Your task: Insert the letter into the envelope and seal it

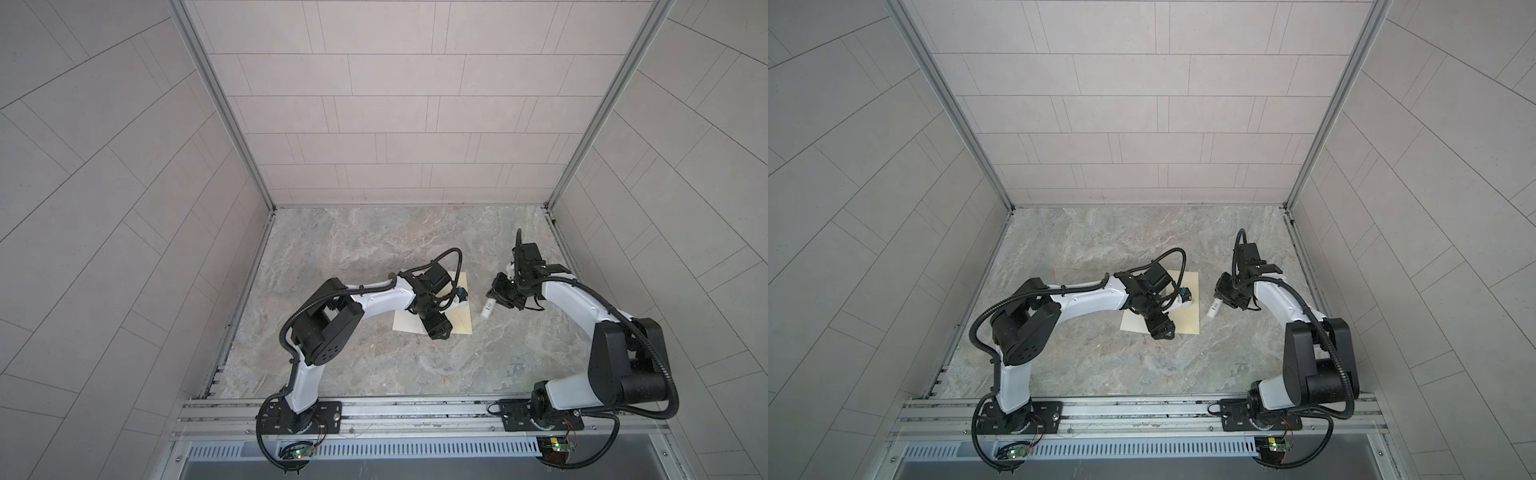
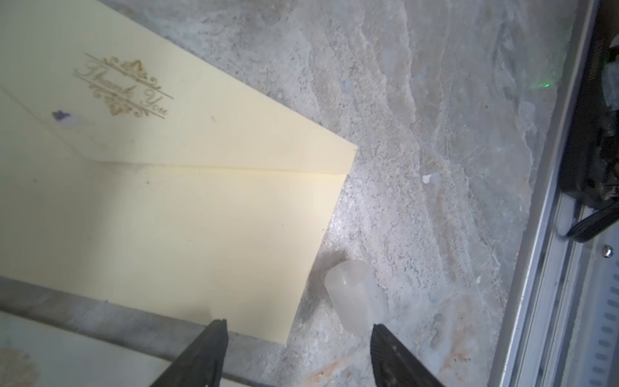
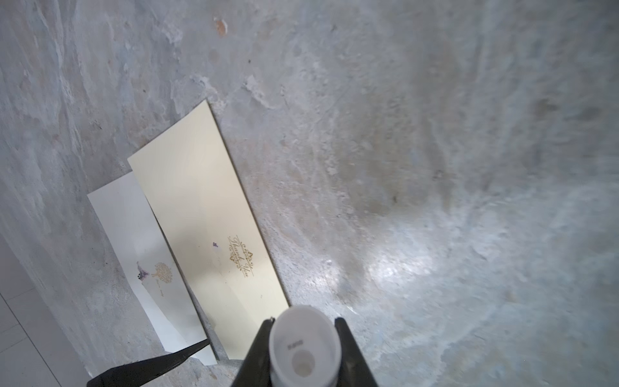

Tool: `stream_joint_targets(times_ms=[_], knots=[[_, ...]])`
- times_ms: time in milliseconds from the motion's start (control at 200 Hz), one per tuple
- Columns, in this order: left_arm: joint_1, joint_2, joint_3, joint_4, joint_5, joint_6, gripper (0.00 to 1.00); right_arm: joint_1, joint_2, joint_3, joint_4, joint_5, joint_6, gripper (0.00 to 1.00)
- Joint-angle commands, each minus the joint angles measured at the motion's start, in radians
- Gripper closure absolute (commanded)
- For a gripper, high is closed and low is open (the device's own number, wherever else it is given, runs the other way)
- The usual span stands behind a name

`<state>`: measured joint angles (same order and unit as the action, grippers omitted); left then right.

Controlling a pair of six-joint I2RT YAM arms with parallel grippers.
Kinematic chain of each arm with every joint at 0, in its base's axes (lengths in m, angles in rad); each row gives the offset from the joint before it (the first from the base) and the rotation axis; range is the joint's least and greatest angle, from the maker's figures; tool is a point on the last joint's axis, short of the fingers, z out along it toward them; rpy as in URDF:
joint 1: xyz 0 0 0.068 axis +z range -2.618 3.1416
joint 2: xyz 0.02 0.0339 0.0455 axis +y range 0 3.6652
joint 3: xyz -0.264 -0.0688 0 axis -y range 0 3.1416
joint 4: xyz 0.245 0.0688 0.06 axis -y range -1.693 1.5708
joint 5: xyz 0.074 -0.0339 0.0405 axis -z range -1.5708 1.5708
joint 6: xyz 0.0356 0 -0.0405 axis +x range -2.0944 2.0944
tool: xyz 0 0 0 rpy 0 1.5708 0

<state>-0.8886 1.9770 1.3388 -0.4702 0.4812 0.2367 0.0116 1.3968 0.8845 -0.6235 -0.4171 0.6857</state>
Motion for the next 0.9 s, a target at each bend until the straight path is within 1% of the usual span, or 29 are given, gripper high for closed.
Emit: stream_joint_targets(times_ms=[0,120,235,330,385,440,485,545,595,660,701,766,786,831,891], knots=[[-0.009,0.018,0.034,-0.024,0.037,0.025,0.27,-0.002,-0.045,-0.034,-0.102,0.015,-0.047,1.00],[-0.033,0.020,0.036,-0.003,0.052,0.006,0.26,-0.002,-0.079,-0.063,-0.122,0.013,-0.047,1.00],[-0.057,0.033,0.031,0.031,0.065,-0.037,0.21,-0.003,-0.094,-0.063,-0.149,0.010,-0.059,1.00],[-0.089,0.053,0.031,0.062,0.044,-0.069,0.17,-0.003,-0.110,-0.053,-0.176,0.020,-0.075,1.00],[-0.118,0.063,0.031,0.085,-0.007,-0.092,0.15,-0.003,-0.117,-0.047,-0.190,0.030,-0.087,1.00],[-0.144,0.068,0.030,0.106,-0.033,-0.102,0.12,-0.002,-0.120,-0.045,-0.202,0.032,-0.096,1.00],[-0.165,0.070,0.022,0.138,-0.092,-0.133,0.12,-0.003,-0.122,-0.047,-0.208,0.029,-0.104,1.00],[-0.185,0.076,0.014,0.169,-0.124,-0.159,0.11,-0.003,-0.130,-0.051,-0.213,0.027,-0.114,1.00],[-0.200,0.086,0.010,0.189,-0.203,-0.197,0.11,-0.004,-0.138,-0.054,-0.214,0.026,-0.125,1.00],[-0.219,0.105,0.014,0.189,-0.244,-0.204,0.12,-0.007,-0.150,-0.061,-0.216,0.025,-0.136,1.00],[-0.233,0.116,0.018,0.183,-0.285,-0.209,0.14,-0.009,-0.158,-0.064,-0.216,0.019,-0.142,1.00],[-0.250,0.130,0.029,0.166,-0.307,-0.213,0.18,-0.010,-0.171,-0.072,-0.216,0.007,-0.146,1.00],[-0.254,0.133,0.031,0.160,-0.321,-0.219,0.21,-0.010,-0.177,-0.075,-0.215,0.003,-0.145,1.00],[-0.263,0.135,0.039,0.141,-0.344,-0.224,0.32,-0.012,-0.188,-0.082,-0.215,-0.003,-0.145,1.00],[-0.269,0.129,0.035,0.126,-0.364,-0.230,0.35,-0.013,-0.200,-0.088,-0.216,-0.011,-0.147,1.00]])
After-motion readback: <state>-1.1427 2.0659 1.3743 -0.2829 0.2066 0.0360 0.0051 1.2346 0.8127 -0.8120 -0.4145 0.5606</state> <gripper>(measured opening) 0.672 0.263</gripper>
